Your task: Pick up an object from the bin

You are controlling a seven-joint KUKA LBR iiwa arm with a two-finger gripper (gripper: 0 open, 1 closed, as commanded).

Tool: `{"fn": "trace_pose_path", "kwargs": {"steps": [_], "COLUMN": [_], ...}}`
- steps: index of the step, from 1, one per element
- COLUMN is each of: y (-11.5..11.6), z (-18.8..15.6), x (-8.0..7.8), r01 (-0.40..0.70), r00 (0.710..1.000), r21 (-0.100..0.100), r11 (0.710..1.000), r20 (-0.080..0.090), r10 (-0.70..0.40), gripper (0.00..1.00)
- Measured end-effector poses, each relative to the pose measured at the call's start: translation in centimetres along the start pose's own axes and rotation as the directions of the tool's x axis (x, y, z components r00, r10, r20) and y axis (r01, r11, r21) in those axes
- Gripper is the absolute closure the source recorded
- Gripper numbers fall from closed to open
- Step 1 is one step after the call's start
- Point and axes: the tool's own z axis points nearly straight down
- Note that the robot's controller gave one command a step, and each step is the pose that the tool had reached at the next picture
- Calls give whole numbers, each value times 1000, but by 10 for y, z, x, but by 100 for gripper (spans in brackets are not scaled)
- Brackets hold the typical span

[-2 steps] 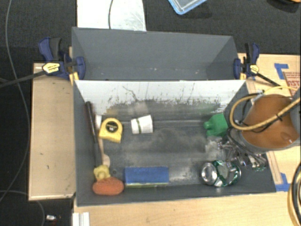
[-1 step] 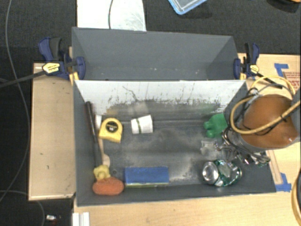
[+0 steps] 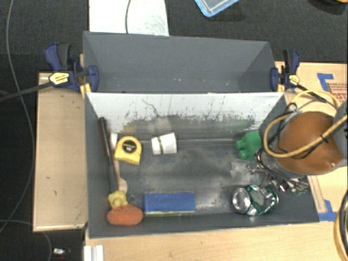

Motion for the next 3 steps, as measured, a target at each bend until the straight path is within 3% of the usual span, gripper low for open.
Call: {"fn": "trace_pose_path", "kwargs": {"steps": [1, 2, 3], "y": [0, -3, -9], "z": [-1, -1, -43], "x": [2, 4, 6], "r01": [205, 202, -30], "r00": [979, 979, 1000], "r21": [-3, 0, -7], "r11": [979, 979, 1000], "r20": [13, 16, 4], "r10": [-205, -202, 30], "gripper": [0, 0, 0]}}
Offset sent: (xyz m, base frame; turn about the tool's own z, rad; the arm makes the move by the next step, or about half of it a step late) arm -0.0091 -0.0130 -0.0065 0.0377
